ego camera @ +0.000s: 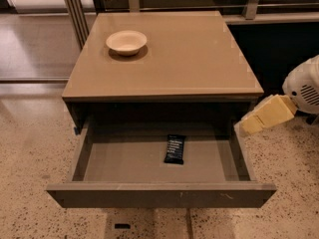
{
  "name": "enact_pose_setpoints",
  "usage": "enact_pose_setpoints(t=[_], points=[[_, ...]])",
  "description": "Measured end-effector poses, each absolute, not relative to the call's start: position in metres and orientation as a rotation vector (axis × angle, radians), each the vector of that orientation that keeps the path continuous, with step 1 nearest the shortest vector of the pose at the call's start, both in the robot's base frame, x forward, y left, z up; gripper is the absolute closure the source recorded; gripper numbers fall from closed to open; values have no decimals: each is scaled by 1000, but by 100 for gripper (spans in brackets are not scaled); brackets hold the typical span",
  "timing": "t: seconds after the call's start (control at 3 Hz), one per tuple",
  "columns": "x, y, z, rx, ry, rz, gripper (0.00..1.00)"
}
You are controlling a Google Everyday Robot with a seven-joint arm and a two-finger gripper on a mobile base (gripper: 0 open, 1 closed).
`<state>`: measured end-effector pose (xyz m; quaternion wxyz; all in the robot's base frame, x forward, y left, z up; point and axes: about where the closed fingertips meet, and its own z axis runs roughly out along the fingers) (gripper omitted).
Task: Pick rxbar blueberry from top drawer and place on counter
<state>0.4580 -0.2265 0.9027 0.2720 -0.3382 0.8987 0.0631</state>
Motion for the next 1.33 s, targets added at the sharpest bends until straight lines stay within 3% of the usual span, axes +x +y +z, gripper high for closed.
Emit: enact_pose_setpoints(t=[0.67,1.33], points=[[495,-198,847,-575,2432,406,0],[515,-176,837,-446,2350,432,0]])
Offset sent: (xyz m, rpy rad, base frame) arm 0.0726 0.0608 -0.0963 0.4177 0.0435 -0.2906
